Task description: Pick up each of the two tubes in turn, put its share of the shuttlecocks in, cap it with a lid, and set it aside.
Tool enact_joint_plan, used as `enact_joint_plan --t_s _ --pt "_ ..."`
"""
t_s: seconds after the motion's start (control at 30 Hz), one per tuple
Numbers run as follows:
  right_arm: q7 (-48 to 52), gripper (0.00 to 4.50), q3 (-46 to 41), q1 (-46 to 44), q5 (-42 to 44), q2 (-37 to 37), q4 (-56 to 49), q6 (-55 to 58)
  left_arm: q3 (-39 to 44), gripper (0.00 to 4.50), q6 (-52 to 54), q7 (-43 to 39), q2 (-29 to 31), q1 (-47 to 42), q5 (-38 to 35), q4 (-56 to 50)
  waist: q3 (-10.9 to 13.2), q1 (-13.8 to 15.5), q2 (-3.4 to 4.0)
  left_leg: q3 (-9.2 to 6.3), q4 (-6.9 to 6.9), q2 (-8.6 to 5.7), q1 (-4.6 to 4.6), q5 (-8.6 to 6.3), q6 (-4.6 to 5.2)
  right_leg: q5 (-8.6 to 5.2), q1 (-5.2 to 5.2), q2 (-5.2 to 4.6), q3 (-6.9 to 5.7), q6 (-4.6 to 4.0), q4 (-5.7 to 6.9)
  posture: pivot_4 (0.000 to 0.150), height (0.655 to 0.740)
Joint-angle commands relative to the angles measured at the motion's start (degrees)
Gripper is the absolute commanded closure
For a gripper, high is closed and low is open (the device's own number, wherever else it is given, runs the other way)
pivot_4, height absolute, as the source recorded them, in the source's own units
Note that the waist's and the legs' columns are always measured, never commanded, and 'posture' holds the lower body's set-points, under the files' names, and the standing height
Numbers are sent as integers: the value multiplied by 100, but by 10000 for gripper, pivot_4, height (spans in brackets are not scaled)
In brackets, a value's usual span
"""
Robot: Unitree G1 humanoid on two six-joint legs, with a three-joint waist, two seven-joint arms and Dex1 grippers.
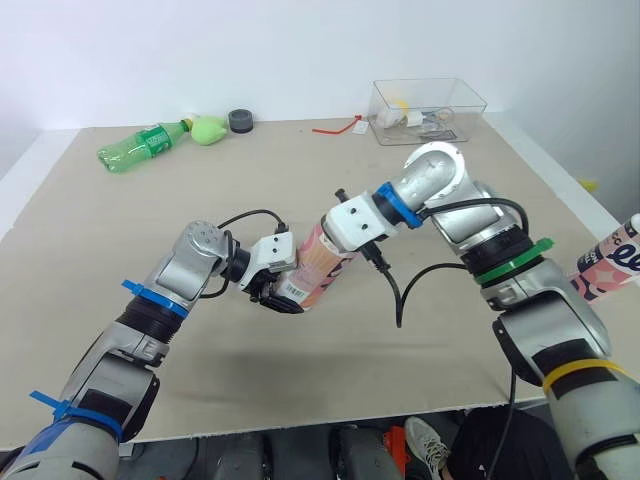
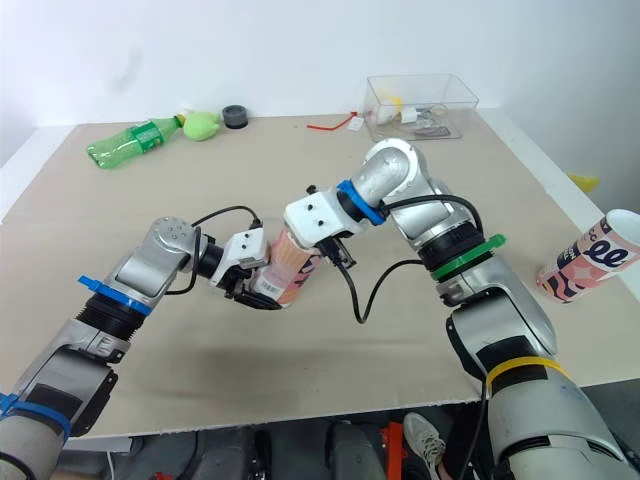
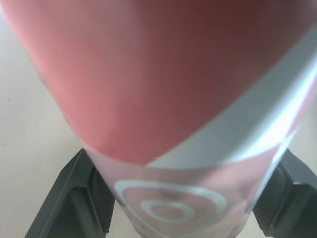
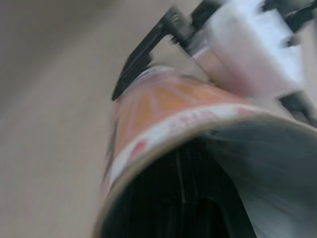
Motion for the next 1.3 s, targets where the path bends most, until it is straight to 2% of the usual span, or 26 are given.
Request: enact_joint_plan --t_s 0.03,0.23,0.33,0.43,0.53,0.77,0.9,1.0,1.2,1.3 --pt "251 44646 270 -126 -67 233 195 -191 8 14367 -23 0 -59 -133 -101 -191 0 -1 0 0 0 0 1 0 -1 0 0 0 0 0 1 1500 7400" --pt "253 44646 339 -207 -15 363 409 -360 36 14367 5 37 -53 -103 -101 -223 0 -3 0 0 4 2 15 4 -7 -5 1 3 1 -8 28 1500 7400" --pt "253 44646 294 -329 344 193 297 -171 39 14367 -16 53 -29 -48 -96 -226 0 -3 0 -2 5 1 22 6 -10 -12 1 3 2 -15 47 1500 7400" --pt "253 44646 -9 -481 1025 -37 124 384 48 14367 -41 96 -31 17 -96 -212 0 -3 0 -6 5 2 22 8 -13 -16 -1 3 -1 -22 53 1500 7400" --pt "253 44646 -468 -606 1828 -561 -198 1212 28 14367 -91 103 -7 123 -85 -187 2 -1 -1 -6 4 0 17 8 -13 -16 -5 -2 -2 -22 53 1500 7400" --pt "247 44646 -1401 -356 2622 -1430 -803 2581 31 14367 -247 213 -51 207 -112 -69 1 8 -2 -7 4 -5 10 2 -16 -20 -6 -10 -2 -22 47 1500 7400" --pt "62 44646 -1651 165 2672 -1649 -1368 3032 105 14367 -483 413 -195 282 -145 10 1 10 -1 -13 5 -3 12 2 -16 -20 -5 -7 -5 -23 49 1500 7400" --pt "-485 44646 -2102 663 2791 -1776 -1610 3538 315 14367 -904 935 -455 340 -140 226 2 49 -2 -19 9 -7 10 3 -16 -20 -1 -14 -10 -18 49 1500 7400" --pt "-2164 44646 -2681 1915 1858 -2154 -1257 3468 756 14367 -1275 1843 -1038 970 -424 -71 3 60 -7 -15 13 -33 0 3 -16 -18 -2 -40 -6 6 44 1500 7400" --pt "-2611 44646 -2862 2456 1653 -2343 -1331 3710 768 14367 -1407 2205 -1251 1369 -440 -440 3 56 -6 -13 7 -47 -2 -1 -10 -25 -5 -54 0 17 44 1500 7400"
